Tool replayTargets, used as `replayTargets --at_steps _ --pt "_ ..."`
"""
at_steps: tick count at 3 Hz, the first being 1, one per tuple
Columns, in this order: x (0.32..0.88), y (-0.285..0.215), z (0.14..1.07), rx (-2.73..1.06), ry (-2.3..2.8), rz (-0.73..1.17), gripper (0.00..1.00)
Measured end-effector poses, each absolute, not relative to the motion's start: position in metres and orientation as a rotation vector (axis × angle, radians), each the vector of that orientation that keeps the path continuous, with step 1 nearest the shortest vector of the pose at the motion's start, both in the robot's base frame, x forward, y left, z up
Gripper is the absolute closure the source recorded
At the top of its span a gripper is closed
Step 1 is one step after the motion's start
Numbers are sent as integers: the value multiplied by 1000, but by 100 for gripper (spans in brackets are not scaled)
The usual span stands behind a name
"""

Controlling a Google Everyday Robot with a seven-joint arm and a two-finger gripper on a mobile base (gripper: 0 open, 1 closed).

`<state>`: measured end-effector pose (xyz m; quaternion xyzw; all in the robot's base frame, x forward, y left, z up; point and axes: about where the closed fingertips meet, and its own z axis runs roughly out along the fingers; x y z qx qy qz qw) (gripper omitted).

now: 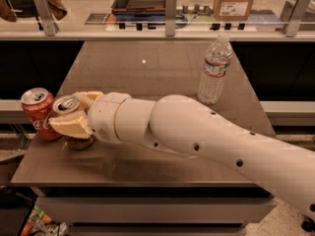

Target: Move orange can near coke can

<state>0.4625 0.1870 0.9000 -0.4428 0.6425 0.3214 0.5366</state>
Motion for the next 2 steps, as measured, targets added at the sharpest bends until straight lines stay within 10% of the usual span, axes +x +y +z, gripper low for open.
replayTargets --at_steps 2 --pt "460 190 901 -1062 1526 764 37"
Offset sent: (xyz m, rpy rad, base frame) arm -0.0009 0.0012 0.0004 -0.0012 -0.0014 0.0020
